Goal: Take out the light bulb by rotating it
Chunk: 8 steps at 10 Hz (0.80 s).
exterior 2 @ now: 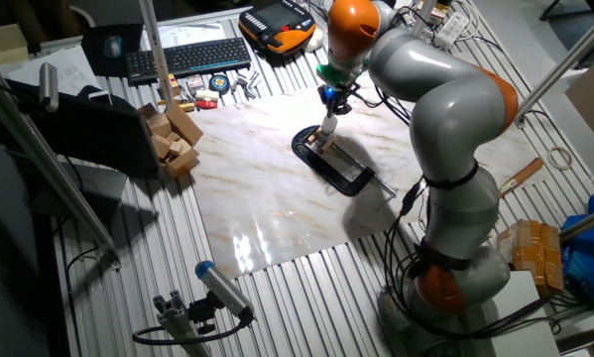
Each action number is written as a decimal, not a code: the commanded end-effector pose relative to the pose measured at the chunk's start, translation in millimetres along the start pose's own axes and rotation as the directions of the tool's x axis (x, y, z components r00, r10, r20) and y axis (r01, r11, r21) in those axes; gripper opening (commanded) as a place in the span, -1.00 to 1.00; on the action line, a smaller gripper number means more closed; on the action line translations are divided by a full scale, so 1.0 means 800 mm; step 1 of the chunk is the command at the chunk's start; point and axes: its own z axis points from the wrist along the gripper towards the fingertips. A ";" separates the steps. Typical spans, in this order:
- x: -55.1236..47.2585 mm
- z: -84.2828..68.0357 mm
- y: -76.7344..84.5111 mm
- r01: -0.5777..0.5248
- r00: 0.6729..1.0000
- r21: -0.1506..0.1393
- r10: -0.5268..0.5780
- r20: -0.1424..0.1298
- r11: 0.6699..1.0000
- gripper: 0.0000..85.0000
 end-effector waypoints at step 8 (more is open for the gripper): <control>0.001 -0.001 0.000 -0.987 0.162 -0.014 0.986 0.032 0.162 -0.60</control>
